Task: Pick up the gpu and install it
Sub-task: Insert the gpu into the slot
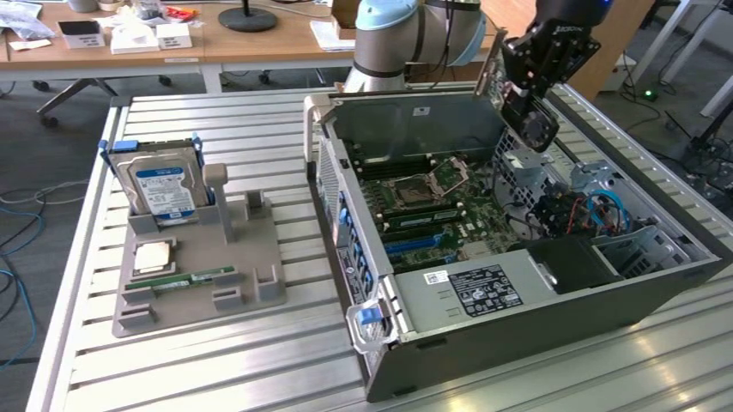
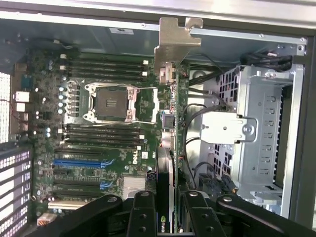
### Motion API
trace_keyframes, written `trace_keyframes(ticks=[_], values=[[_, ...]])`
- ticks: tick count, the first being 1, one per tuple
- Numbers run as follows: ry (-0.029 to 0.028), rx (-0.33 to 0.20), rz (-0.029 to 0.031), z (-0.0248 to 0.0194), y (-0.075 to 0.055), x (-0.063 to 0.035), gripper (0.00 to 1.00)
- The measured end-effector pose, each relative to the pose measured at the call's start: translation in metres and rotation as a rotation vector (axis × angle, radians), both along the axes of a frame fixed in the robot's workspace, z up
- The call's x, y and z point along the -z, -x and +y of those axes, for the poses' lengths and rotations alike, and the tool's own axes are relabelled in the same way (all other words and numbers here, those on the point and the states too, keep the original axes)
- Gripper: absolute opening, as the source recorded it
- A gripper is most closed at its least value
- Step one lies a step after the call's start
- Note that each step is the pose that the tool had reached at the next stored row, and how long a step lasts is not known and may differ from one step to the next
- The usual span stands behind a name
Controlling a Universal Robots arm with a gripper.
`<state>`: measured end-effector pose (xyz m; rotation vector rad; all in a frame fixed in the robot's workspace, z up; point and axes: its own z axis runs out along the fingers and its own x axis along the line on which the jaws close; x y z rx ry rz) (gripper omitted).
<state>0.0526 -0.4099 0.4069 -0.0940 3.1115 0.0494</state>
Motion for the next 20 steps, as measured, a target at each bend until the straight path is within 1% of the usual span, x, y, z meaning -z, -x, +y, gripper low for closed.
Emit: trace_keyframes(ticks=[20], values=[[0.0,-0.363,0.0,0.0,0.0,0.0007,0.26]])
